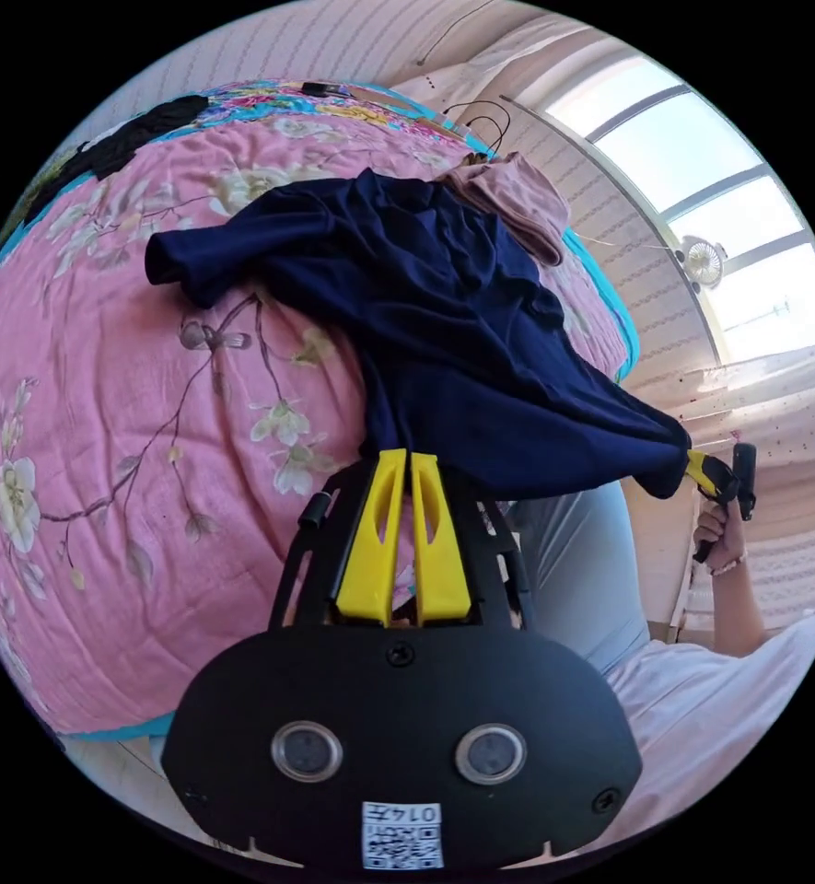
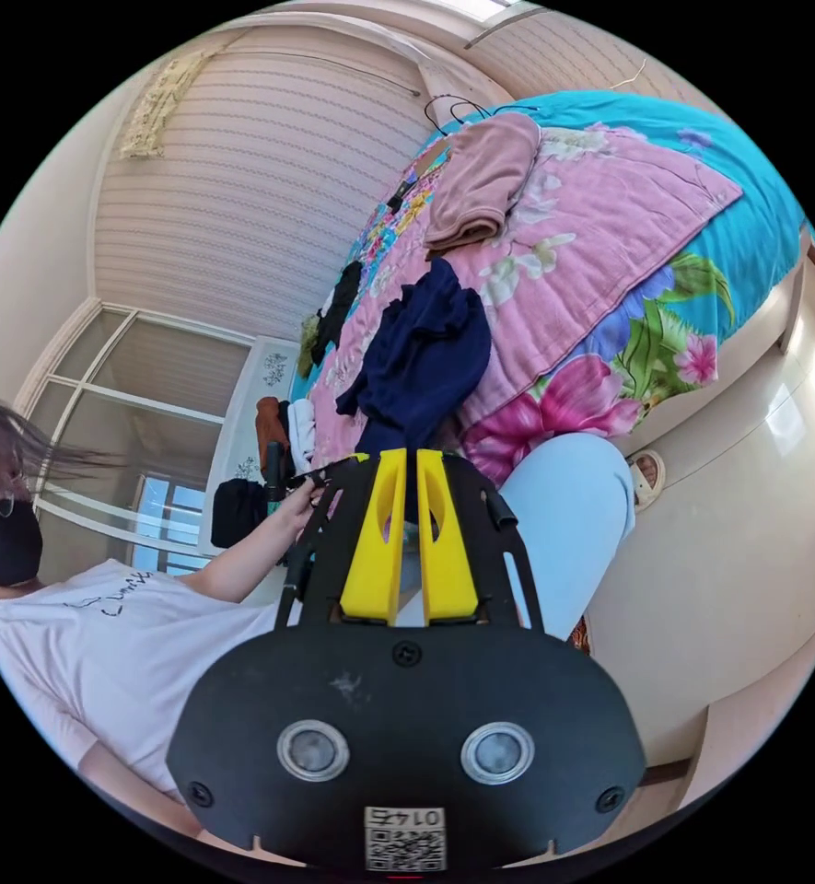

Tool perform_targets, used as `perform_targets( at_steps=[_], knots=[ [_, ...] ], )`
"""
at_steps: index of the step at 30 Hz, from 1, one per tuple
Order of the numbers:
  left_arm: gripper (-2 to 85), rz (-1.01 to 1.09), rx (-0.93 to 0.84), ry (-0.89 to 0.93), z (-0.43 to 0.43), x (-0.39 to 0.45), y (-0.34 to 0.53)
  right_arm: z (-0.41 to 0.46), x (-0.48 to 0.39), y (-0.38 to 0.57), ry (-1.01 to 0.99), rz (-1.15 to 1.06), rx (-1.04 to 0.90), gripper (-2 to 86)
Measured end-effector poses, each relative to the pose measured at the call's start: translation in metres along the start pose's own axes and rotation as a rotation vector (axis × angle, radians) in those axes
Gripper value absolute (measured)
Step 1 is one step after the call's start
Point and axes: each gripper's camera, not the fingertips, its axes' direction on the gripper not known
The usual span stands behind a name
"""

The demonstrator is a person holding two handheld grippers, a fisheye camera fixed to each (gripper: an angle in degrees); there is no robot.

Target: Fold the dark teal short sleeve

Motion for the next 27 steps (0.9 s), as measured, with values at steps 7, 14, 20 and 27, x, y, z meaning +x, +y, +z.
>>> perform_targets(
  at_steps=[7, 14, 20, 27],
  knots=[
    [-0.9, 0.033, 0.19, 0.126, -0.09, 0.017, -0.049, -0.017, 0.015, -0.017, 0.002, 0.036, 0.077, 1.0],
    [2.2, -0.137, 0.186, 0.027, -0.078, -0.01, -0.12, 0.021, 0.041, -0.065, 0.198, 0.102, 0.088, 1.2],
    [5.9, -0.07, 0.095, 0.029, -0.051, 0.008, -0.081, 0.039, 0.067, -0.071, 0.238, 0.159, 0.047, 1.4],
    [5.2, -0.102, 0.093, -0.002, -0.026, 0.022, -0.09, 0.031, 0.079, -0.063, 0.2, 0.156, 0.035, 1.6]
  ],
)
